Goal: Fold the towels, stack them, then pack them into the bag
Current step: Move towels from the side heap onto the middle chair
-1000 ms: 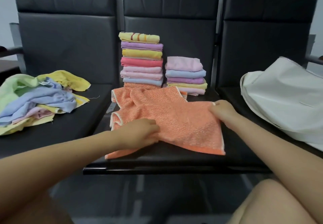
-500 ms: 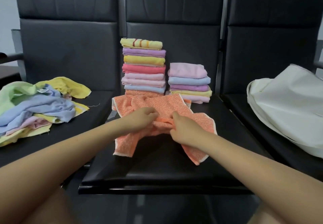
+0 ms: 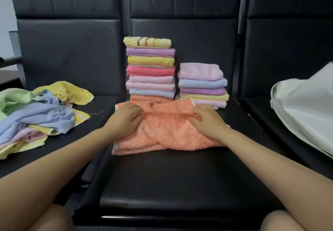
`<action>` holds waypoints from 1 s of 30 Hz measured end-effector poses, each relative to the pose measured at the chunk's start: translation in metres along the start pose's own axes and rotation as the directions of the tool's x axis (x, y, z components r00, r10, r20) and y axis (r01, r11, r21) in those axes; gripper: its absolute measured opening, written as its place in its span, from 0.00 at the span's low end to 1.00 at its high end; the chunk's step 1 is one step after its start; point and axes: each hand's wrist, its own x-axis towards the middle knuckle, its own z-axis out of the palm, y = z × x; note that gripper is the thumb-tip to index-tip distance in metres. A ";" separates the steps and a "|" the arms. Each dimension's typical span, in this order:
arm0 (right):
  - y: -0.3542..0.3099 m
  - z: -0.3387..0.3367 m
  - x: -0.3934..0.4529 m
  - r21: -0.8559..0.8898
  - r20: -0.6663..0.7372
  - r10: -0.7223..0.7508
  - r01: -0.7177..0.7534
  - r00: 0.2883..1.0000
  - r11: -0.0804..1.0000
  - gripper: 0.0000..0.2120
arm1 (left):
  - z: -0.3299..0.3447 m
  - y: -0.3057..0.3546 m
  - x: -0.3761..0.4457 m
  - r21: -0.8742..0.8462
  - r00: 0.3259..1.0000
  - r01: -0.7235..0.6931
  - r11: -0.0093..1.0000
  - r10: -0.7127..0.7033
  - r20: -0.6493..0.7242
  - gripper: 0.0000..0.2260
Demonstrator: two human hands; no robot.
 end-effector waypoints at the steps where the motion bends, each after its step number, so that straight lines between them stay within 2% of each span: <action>1: -0.004 0.004 0.000 -0.058 0.064 -0.085 0.088 0.994 0.994 0.12 | 0.003 0.000 0.001 -0.007 0.999 0.030 1.000 -0.030 0.019 0.22; 3: -0.013 0.016 -0.003 -0.137 0.170 -0.185 0.209 0.968 0.968 0.10 | 0.009 0.006 0.002 -0.003 0.987 0.084 0.996 -0.083 0.138 0.16; 4: -0.017 0.020 -0.006 -0.159 0.173 -0.209 0.236 0.963 0.958 0.08 | 0.011 0.010 0.001 0.017 0.981 0.089 0.996 -0.091 0.170 0.15; 9: -0.026 0.013 -0.030 -0.139 0.189 -0.184 0.211 0.965 0.967 0.09 | 0.005 0.033 -0.009 0.048 0.993 0.007 0.999 -0.013 0.118 0.14; 11: -0.024 0.004 -0.042 -0.128 0.205 -0.147 0.176 0.968 0.976 0.11 | 0.002 0.041 -0.016 0.047 0.984 0.002 0.999 -0.010 0.175 0.14; 14: -0.016 -0.011 -0.056 -0.053 0.289 -0.016 0.033 0.957 0.998 0.18 | -0.005 0.053 -0.027 -0.027 0.940 0.110 0.994 -0.095 0.327 0.12; 17: -0.010 -0.031 -0.072 0.024 0.413 0.085 -0.104 0.907 0.994 0.21 | -0.012 0.064 -0.036 -0.106 0.881 0.232 0.967 -0.163 0.445 0.11; 20: -0.006 -0.048 -0.089 0.077 0.492 0.129 -0.190 0.861 0.979 0.20 | -0.016 0.077 -0.044 -0.145 0.834 0.255 0.956 -0.142 0.533 0.11; 23: -0.001 -0.060 -0.097 0.075 0.380 0.100 -0.138 0.920 0.988 0.18 | -0.026 0.086 -0.043 -0.177 0.874 0.249 0.952 -0.142 0.465 0.11; 26: 0.007 -0.071 -0.095 0.059 0.230 0.108 -0.125 0.967 0.990 0.14 | -0.040 0.084 -0.036 -0.277 0.905 0.349 0.895 -0.246 0.347 0.13; 30: 0.017 -0.074 -0.077 0.057 0.053 0.175 -0.178 0.983 0.982 0.09 | -0.051 0.068 -0.030 -0.206 0.920 0.367 0.907 -0.321 0.226 0.14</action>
